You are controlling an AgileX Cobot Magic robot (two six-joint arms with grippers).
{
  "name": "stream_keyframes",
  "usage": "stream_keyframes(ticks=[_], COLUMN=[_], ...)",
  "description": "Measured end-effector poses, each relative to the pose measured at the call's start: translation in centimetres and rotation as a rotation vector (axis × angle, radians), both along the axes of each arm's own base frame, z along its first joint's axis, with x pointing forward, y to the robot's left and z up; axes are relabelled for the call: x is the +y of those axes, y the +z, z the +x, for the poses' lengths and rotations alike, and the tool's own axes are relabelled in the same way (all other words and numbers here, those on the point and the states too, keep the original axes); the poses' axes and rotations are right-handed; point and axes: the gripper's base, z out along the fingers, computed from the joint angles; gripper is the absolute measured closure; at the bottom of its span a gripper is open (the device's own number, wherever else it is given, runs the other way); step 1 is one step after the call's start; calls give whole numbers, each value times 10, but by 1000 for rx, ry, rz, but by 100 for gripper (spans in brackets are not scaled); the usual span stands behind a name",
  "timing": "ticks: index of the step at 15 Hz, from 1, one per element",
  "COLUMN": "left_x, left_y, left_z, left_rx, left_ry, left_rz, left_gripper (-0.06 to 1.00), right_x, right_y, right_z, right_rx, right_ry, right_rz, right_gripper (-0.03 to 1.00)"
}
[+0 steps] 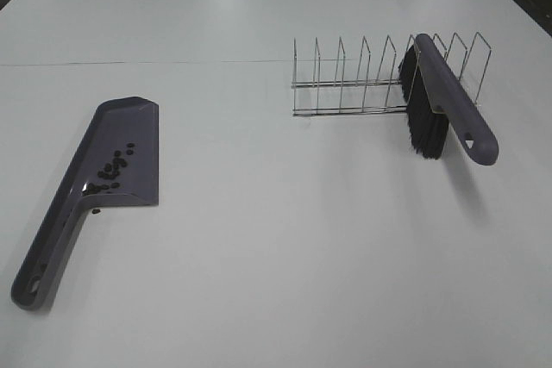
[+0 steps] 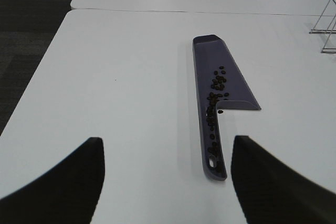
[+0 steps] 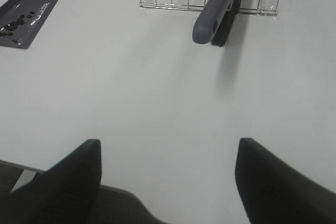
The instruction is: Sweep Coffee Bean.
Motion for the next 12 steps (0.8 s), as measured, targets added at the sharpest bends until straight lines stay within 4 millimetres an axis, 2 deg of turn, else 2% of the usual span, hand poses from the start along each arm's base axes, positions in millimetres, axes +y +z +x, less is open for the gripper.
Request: stream_keyframes(ticks=[6,12], left_x=[0,0], left_y=[0,0], left_z=[0,0], left_rx=[0,0], left_ry=[0,0], left_rz=[0,0], left_gripper=[32,32], right_x=[0,-10], right_y=[0,-1], right_z=[0,1], right_rx=[-1,0], right_ry=[-2,-96], right_rz=[-3,-51], right_gripper=[33,33])
